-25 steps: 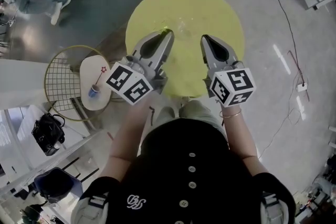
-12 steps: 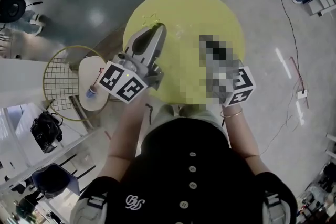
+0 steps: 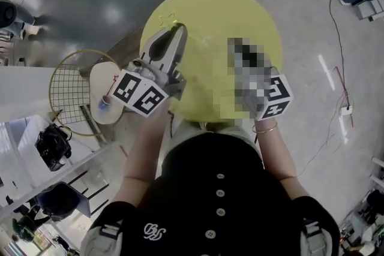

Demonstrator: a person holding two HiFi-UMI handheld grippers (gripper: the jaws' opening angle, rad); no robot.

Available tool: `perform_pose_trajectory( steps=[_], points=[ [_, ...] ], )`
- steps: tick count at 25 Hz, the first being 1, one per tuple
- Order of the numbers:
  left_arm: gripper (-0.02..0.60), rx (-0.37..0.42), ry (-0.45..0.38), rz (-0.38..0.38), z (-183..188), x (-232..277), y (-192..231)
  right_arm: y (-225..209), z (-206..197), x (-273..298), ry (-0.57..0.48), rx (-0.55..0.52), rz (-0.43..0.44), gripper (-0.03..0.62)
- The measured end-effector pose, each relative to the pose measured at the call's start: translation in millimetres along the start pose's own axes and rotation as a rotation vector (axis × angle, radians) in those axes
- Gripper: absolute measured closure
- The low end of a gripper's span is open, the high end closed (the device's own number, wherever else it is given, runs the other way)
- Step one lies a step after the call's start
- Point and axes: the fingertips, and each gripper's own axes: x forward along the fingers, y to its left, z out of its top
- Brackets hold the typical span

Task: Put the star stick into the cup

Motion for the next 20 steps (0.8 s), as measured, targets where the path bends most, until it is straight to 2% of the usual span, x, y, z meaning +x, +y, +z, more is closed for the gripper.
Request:
perform_pose_trajectory(
  steps=[20],
  points=[
    [0.566,-0.056,0.051,0.085,-48,9,36,-19,-37,23,0.082,0.063,0.002,0.589]
  ],
)
